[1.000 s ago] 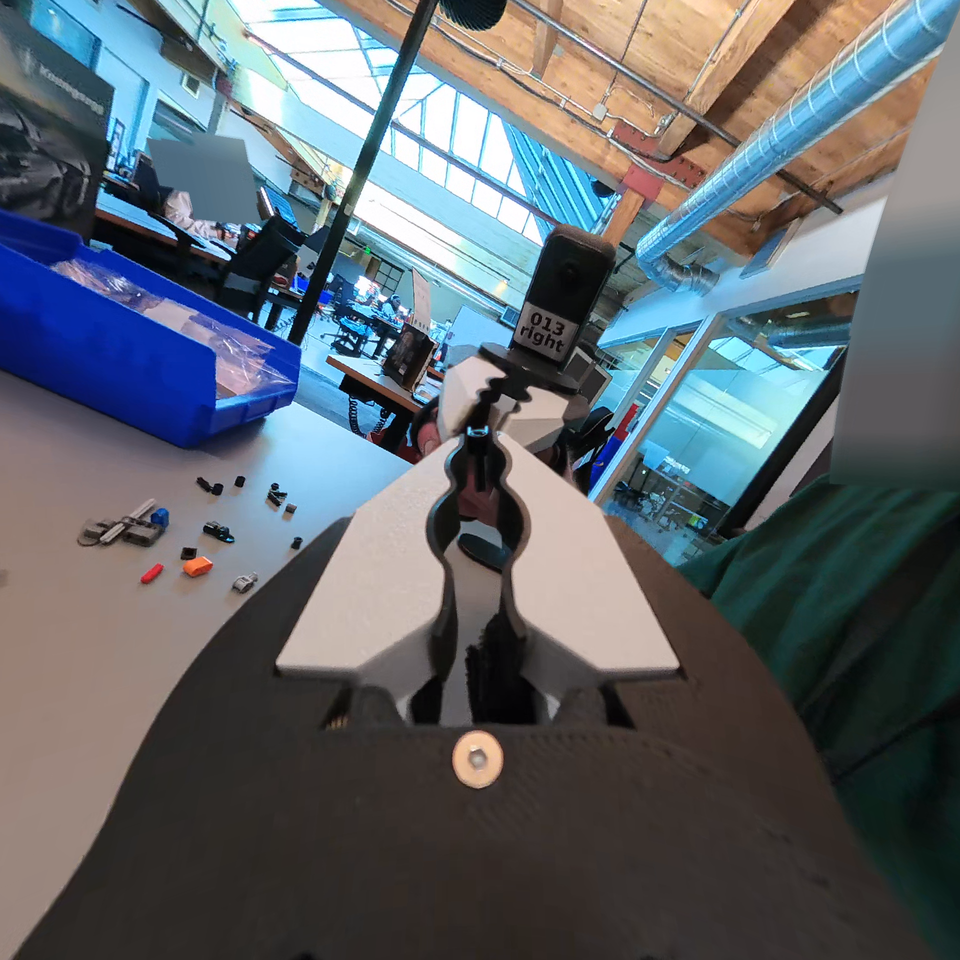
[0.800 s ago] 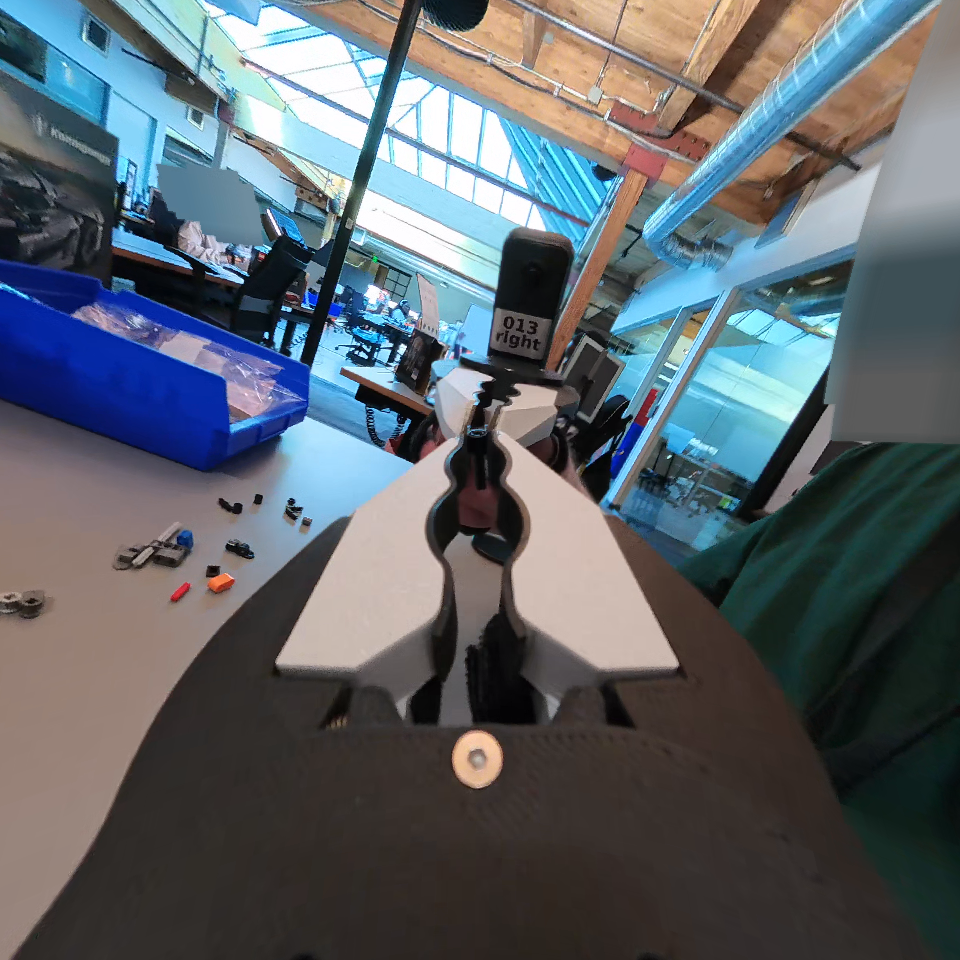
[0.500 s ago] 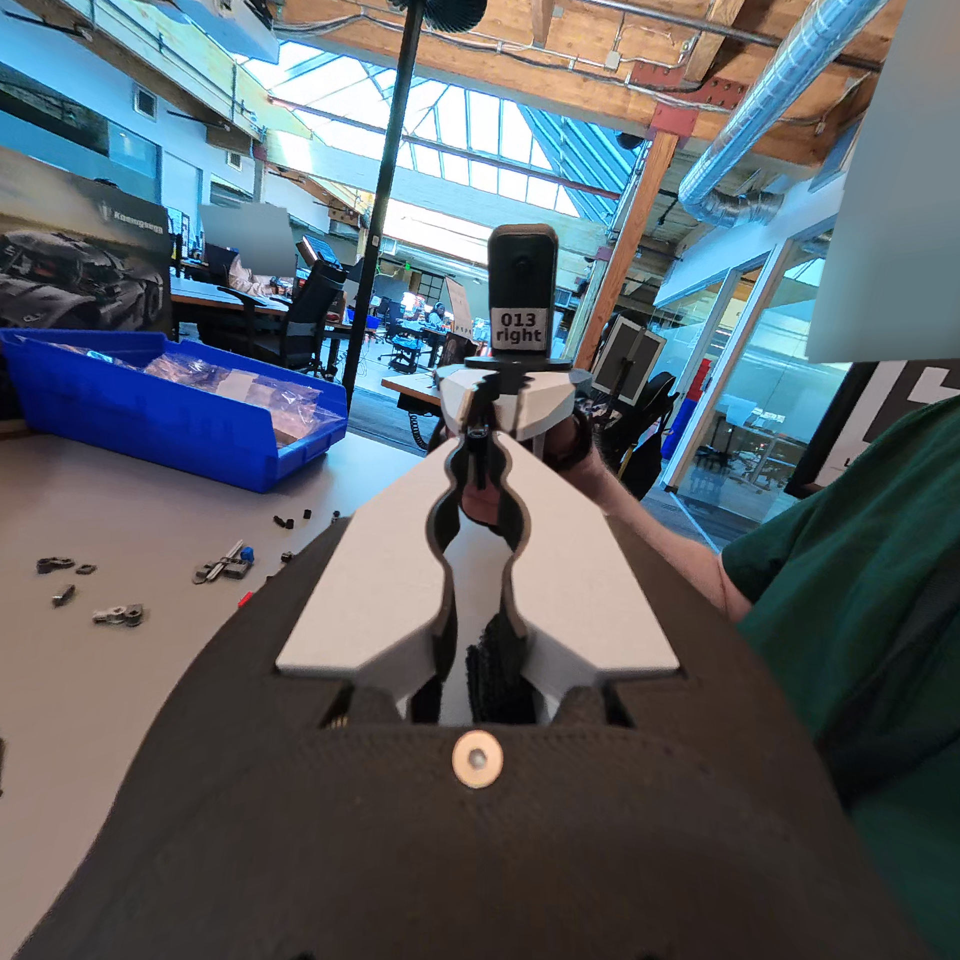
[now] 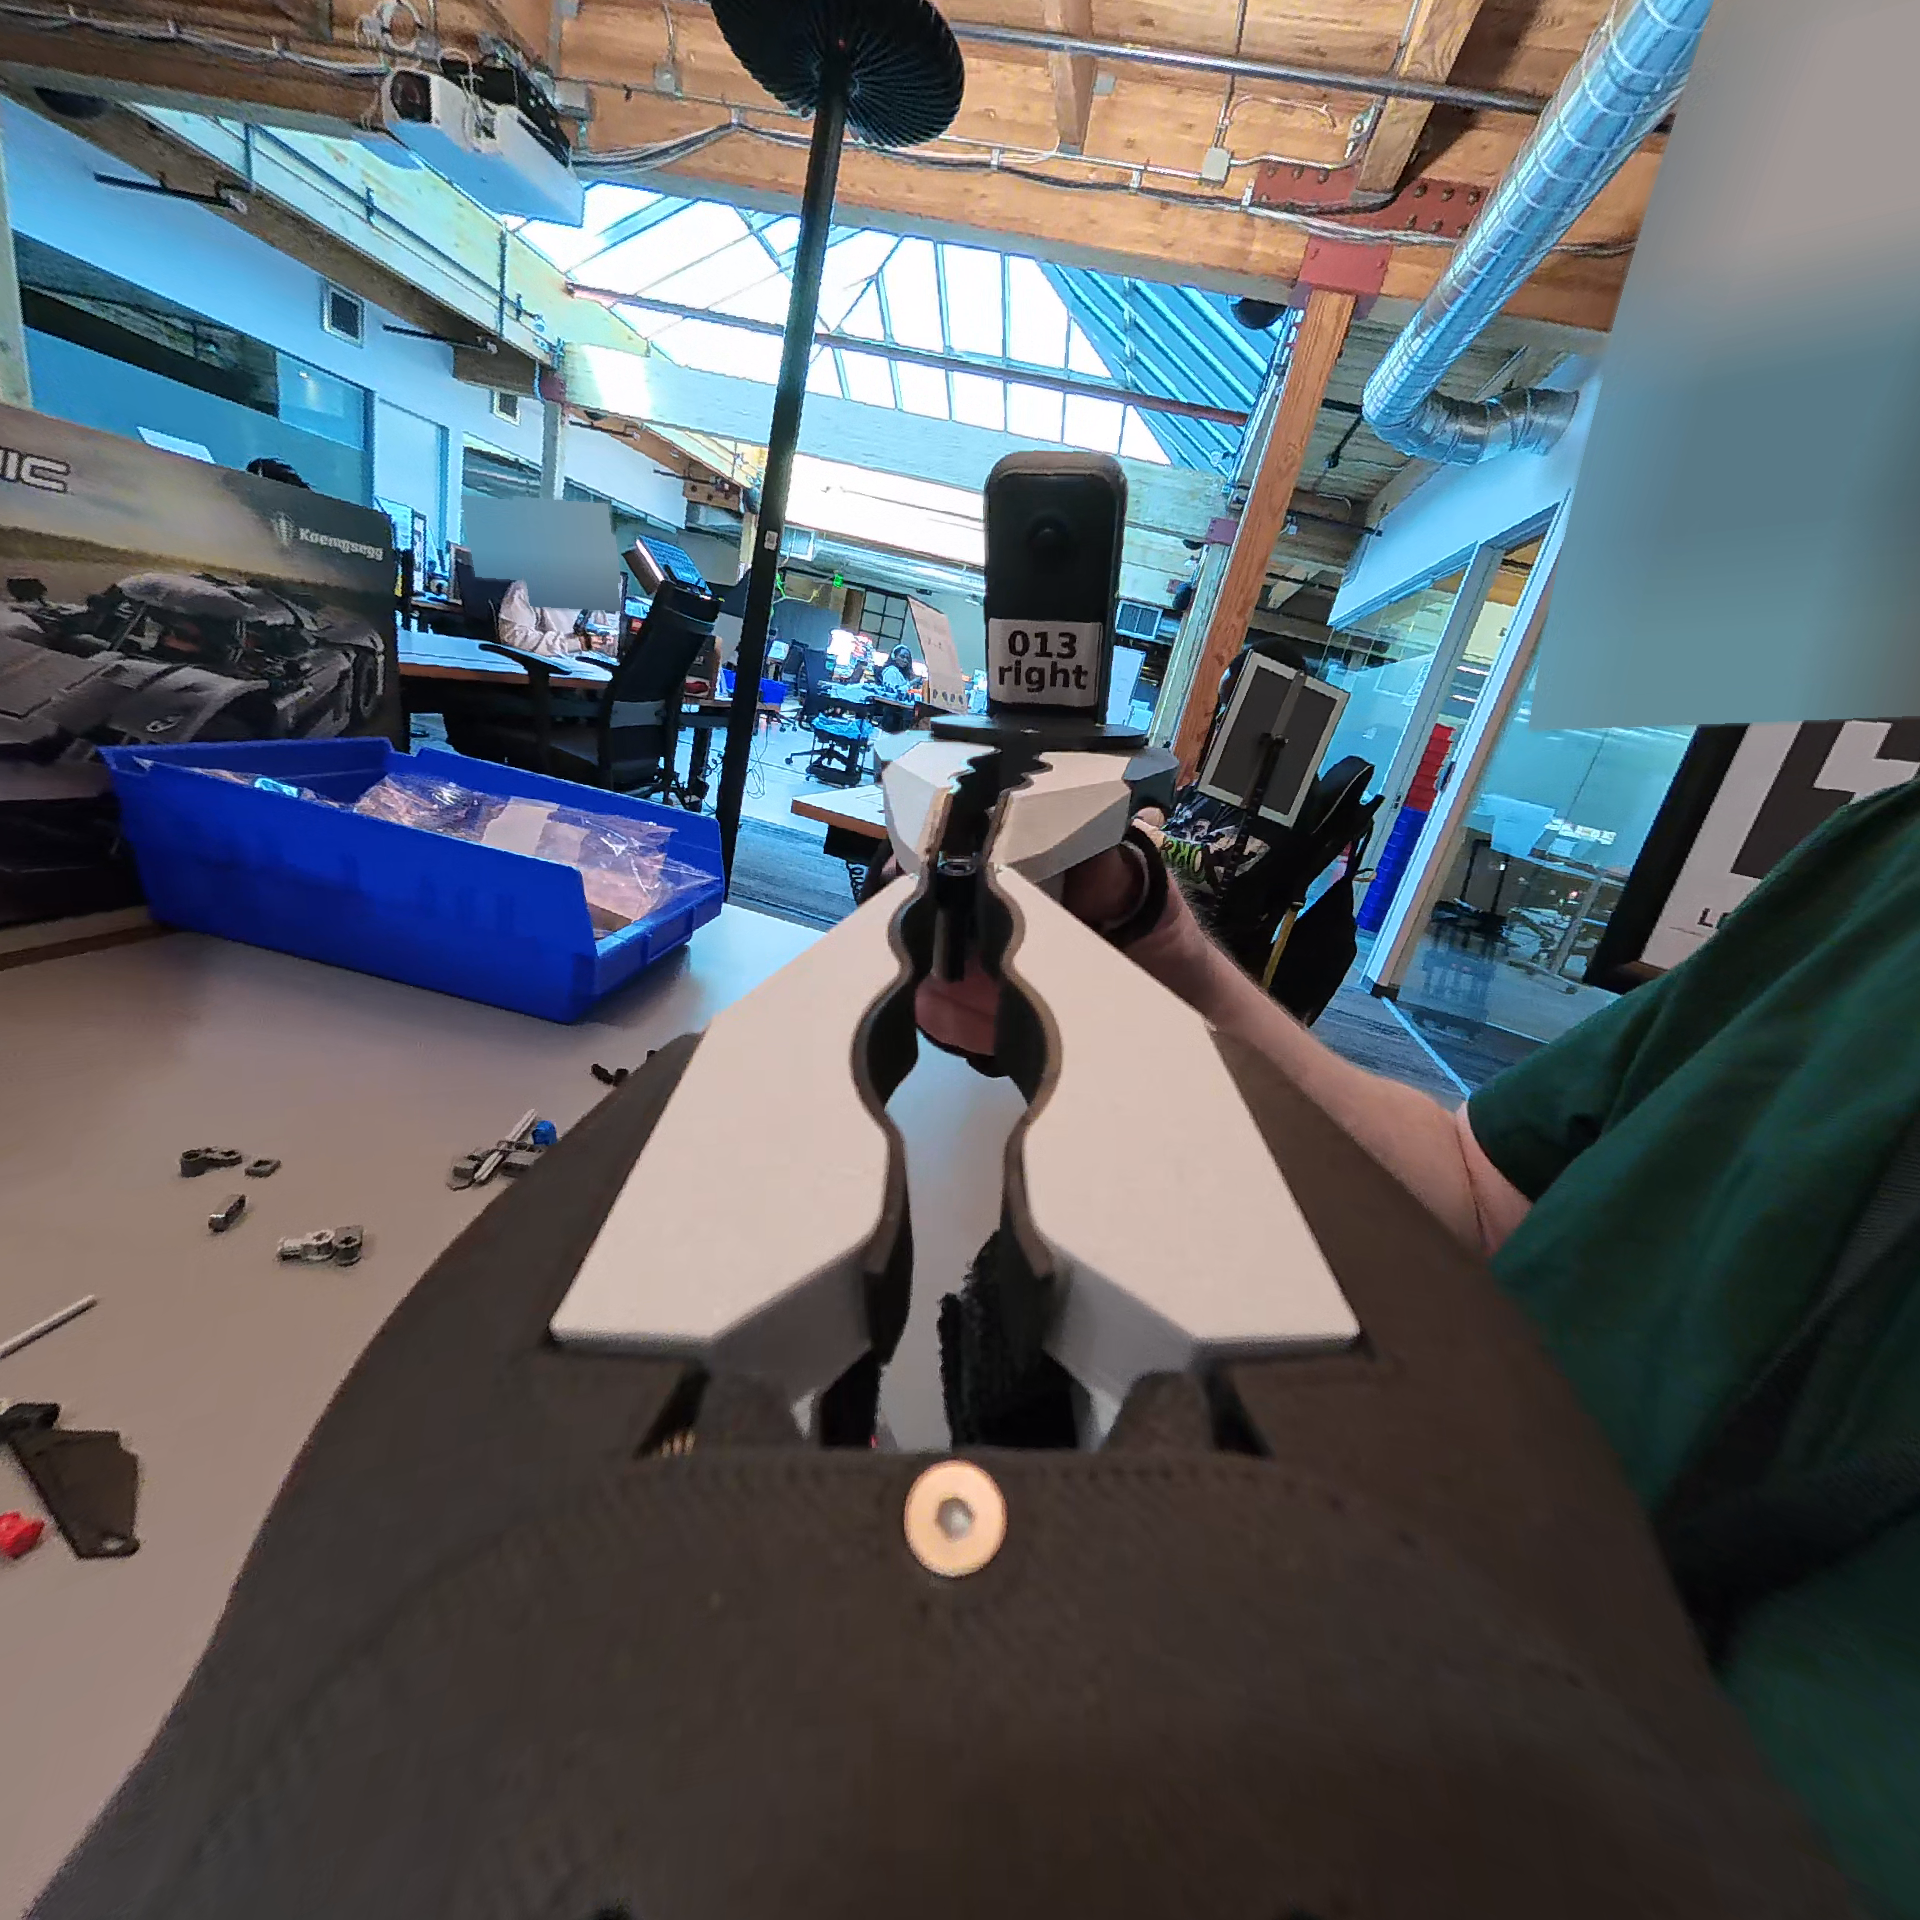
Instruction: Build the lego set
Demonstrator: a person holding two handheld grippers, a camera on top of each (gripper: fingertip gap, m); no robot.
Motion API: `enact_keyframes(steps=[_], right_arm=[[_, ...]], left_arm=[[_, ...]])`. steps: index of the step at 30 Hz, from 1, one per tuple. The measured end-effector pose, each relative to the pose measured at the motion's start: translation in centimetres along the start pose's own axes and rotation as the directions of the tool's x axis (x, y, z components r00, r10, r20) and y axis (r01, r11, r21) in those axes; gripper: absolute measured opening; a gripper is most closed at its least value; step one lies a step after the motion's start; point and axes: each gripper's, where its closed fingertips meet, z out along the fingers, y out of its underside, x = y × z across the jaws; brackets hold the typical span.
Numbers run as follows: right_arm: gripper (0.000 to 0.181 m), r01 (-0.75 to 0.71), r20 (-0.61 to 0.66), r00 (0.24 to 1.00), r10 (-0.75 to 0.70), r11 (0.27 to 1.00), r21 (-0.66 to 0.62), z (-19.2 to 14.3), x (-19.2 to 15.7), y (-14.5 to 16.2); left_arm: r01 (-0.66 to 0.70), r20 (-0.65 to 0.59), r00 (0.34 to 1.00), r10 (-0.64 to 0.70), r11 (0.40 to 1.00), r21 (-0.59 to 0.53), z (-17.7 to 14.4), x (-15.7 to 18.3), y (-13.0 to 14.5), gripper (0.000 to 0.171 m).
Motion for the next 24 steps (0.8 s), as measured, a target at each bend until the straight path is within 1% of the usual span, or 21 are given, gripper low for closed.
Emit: enact_keyframes(steps=[7, 11, 13, 15, 19, 24], right_arm=[[0.005, -0.003, -0.003, 1.000, 0.003, 1.000, -0.001, 0.3, 0.1, 0.0], [0.005, 0.006, -0.012, 1.000, -0.006, 1.000, -0.017, 0.3, 0.3, 0.0], [0.005, 0.024, -0.040, 0.999, -0.025, 0.999, -0.031, -0.2, 0.8, -0.1], [0.005, 0.020, -0.053, 0.998, -0.022, 0.999, -0.030, -1.2, 1.2, -0.4], [0.005, -0.002, -0.075, 0.997, -0.006, 0.994, -0.106, -2.0, 2.0, 0.9], [0.005, -0.074, -0.047, 0.997, 0.067, 0.984, -0.164, 0.0, 2.6, 3.4]], left_arm=[[0.000, 0.001, 1.000, 0.000, 1.000, 0.001, -0.6, -0.1, -0.1, 0.006], [-0.021, 0.014, 1.000, 0.021, 1.000, -0.008, -0.9, -0.4, -0.1, 0.001], [-0.006, 0.009, 1.000, 0.006, 1.000, 0.004, -1.3, -0.4, -0.5, 0.004], [-0.018, 0.026, 0.999, 0.018, 1.000, -0.005, -2.3, -0.6, -1.1, 0.006], [-0.103, 0.094, 0.990, 0.110, 0.992, -0.071, -5.0, -1.1, -2.1, 0.011], [-0.188, 0.215, 0.948, 0.234, 0.959, -0.212, -8.8, -2.8, -2.2, 0.015]])
